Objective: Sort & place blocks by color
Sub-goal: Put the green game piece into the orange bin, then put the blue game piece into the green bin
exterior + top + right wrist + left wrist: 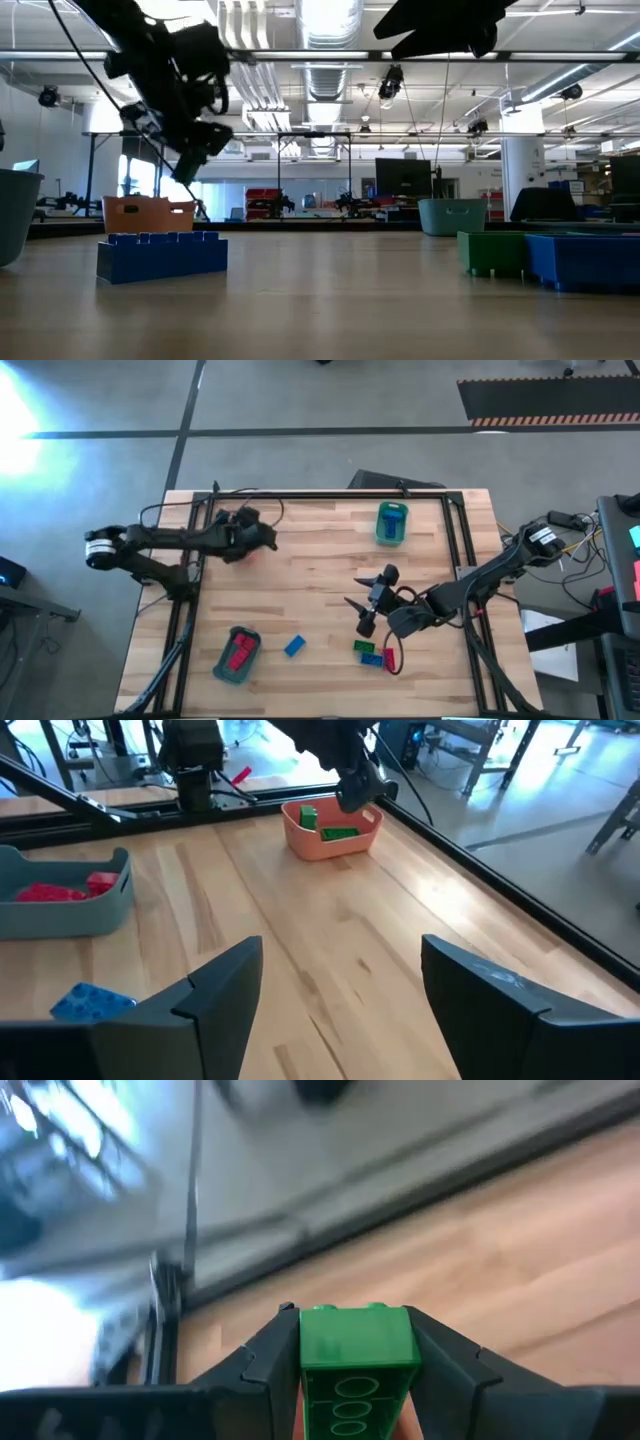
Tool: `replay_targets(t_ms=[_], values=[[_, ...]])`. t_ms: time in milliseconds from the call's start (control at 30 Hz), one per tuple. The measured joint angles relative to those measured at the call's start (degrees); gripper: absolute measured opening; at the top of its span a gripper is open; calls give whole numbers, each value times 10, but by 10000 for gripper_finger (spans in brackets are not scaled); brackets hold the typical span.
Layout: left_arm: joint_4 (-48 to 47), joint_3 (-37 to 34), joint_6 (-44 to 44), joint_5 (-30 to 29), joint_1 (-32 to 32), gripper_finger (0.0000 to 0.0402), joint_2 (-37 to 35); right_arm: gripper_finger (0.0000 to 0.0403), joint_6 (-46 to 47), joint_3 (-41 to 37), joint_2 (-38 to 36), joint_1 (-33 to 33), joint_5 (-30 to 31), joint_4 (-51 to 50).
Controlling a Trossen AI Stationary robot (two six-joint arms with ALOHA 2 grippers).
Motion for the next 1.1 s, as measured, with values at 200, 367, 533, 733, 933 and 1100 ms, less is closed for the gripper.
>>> replay_targets(t_ms=[200,367,533,733,933,1100], values=[[-29,-1,-19,65,59,134,14,254,-5,0,3,0,0,1],[-29,-1,-19,65,64,221,21,252,-4,0,4,0,1,0],[-29,-1,-18,65,64,248,22,253,-5,0,4,0,1,0],[-32,7,-18,106,45,251,15,255,-5,0,4,0,1,0],[-30,40,-18,140,-36,252,-13,249,-7,0,3,0,0,-23],[-28,84,-18,144,-155,252,-21,250,-7,0,-3,0,-15,-71]])
